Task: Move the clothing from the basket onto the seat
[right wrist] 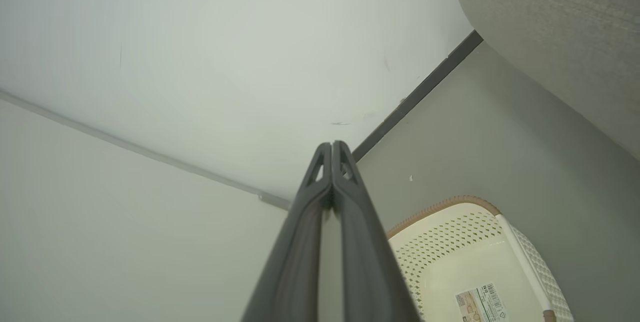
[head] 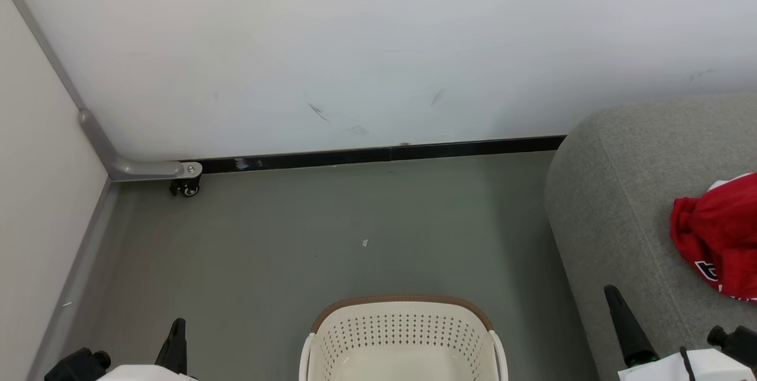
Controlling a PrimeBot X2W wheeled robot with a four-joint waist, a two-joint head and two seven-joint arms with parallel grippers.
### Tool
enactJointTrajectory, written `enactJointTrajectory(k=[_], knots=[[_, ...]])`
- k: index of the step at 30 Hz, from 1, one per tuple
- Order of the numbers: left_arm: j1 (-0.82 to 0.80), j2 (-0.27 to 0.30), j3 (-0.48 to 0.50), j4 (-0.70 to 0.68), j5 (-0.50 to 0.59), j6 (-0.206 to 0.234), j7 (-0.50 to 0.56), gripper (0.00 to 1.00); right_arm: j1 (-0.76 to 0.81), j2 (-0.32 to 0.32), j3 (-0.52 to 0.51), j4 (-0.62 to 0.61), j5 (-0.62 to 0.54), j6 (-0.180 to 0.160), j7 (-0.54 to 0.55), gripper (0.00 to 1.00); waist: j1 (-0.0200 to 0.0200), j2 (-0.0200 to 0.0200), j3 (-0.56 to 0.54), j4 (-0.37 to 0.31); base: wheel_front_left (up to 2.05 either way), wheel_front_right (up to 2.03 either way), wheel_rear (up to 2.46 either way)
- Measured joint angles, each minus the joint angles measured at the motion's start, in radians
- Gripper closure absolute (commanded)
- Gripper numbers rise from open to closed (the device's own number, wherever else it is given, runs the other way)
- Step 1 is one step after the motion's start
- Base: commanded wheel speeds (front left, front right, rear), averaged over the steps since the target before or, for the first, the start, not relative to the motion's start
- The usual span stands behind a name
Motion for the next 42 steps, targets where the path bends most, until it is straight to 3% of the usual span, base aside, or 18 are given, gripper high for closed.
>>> enactJointTrajectory(k=[8,15,42], knots=[[-0.006,-0.007,0.025,0.0,-0.108,-0.027,0.025,1.0,-0.022,-0.009,-0.002,0.025,0.129,0.0,0.021,1.0,-0.007,0.0,0.011,0.004,0.0,0.0,0.0],[-0.021,-0.012,0.049,-0.001,-0.201,-0.054,0.048,1.0,-0.041,-0.02,-0.003,0.043,0.242,0.0,0.04,1.0,-0.0102,0.0,0.021,0.007,0.0,0.0,0.0],[-0.046,-0.039,0.137,-0.004,-0.556,-0.157,0.14,1.0,-0.123,-0.046,-0.01,0.105,0.669,0.0,0.111,1.0,-0.0115,0.0,0.041,0.019,0.0,0.0,0.0]])
